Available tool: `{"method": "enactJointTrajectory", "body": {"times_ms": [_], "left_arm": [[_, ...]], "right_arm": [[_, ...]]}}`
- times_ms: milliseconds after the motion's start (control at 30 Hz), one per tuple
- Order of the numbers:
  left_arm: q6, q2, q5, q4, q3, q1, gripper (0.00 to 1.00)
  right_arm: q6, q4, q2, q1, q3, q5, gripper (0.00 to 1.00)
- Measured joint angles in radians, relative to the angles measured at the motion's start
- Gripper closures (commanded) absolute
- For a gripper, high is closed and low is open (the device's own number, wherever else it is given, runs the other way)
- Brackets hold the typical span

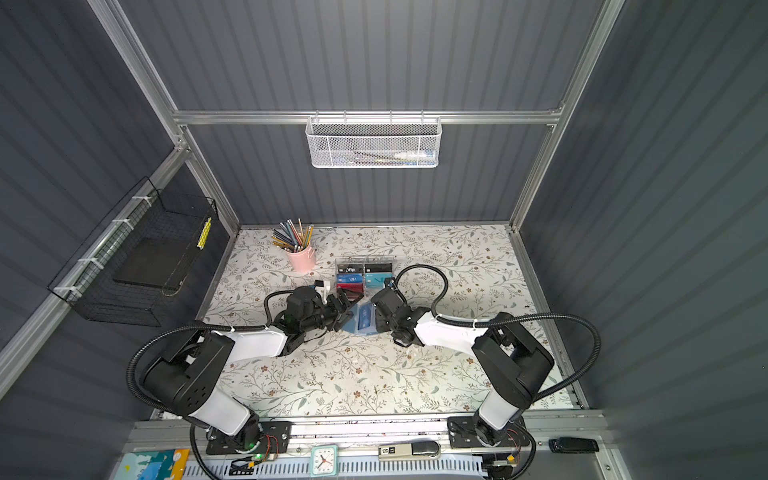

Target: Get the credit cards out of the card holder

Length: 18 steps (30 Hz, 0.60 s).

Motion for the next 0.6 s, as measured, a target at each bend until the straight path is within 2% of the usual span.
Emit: {"method": "enactJointTrajectory", "body": {"times_ms": [333, 600], "left_arm": [[0.042, 0.011, -0.017, -0.008, -0.024, 0.000, 0.00], [0.089, 0.011, -0.058, -0.045, -0.036, 0.000, 0.00]], "right_arm": [[0.002, 0.016, 0.000, -0.019, -0.010, -0.032, 0.94], [0.019, 0.054, -0.010, -0.029, -0.051, -0.076, 0.79]]}}
